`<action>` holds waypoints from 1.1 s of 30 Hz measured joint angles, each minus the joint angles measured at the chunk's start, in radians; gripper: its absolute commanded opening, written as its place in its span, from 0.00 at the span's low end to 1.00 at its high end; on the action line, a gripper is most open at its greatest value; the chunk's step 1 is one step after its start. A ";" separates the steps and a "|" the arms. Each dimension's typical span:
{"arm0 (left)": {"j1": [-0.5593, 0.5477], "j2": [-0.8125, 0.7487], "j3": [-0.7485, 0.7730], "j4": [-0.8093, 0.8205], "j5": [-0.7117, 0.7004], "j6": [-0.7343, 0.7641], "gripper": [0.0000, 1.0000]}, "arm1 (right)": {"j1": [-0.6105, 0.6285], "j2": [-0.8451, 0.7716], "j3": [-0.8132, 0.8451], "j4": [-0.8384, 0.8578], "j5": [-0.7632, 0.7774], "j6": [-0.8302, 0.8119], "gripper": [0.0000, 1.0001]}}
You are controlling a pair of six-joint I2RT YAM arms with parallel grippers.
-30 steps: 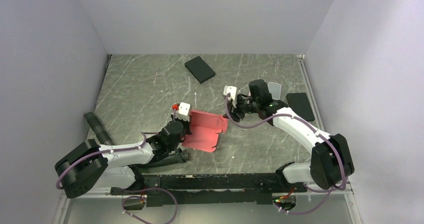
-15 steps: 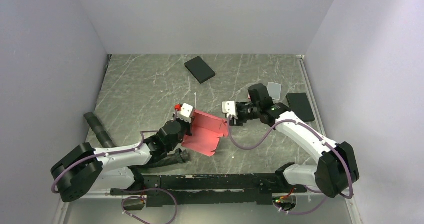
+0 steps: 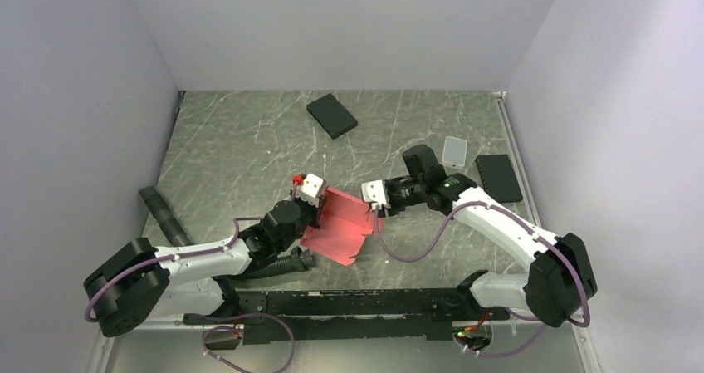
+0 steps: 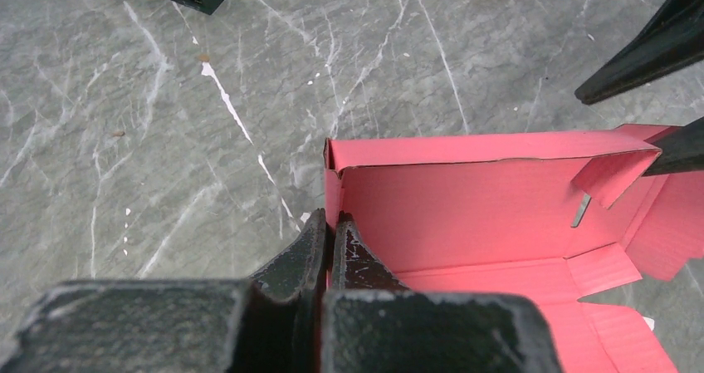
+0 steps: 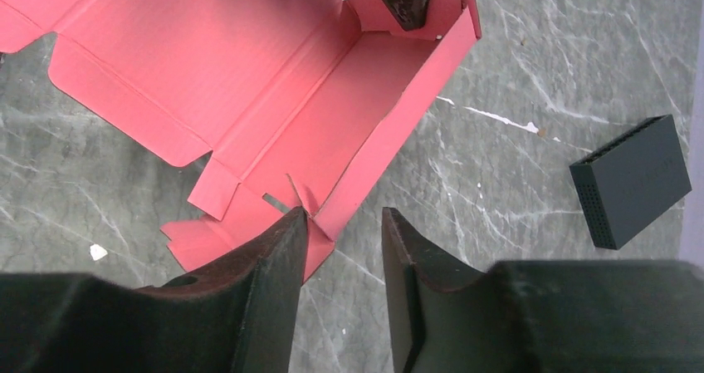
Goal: Fold the paper box
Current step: Fold the paper box at the center of the board.
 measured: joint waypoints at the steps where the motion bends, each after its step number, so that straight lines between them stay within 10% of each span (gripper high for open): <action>1: 0.000 0.000 0.000 0.000 0.004 0.000 0.00 | 0.004 0.001 0.000 0.000 0.000 -0.004 0.35; 9: 0.000 0.002 0.000 0.003 0.021 -0.002 0.00 | 0.016 0.004 -0.006 -0.002 0.012 -0.016 0.00; 17: 0.004 0.003 -0.001 0.001 0.017 -0.048 0.00 | 0.015 0.001 -0.013 0.034 0.056 0.024 0.00; 20: 0.007 0.015 0.000 0.005 0.010 -0.080 0.00 | 0.015 -0.001 -0.014 0.043 0.059 0.041 0.39; 23: 0.007 0.029 0.000 0.006 -0.009 -0.111 0.00 | 0.015 -0.001 -0.013 0.040 0.050 0.075 0.55; 33: 0.007 -0.006 -0.035 0.038 -0.250 -0.186 0.00 | -0.203 -0.075 0.070 0.038 -0.138 0.433 0.42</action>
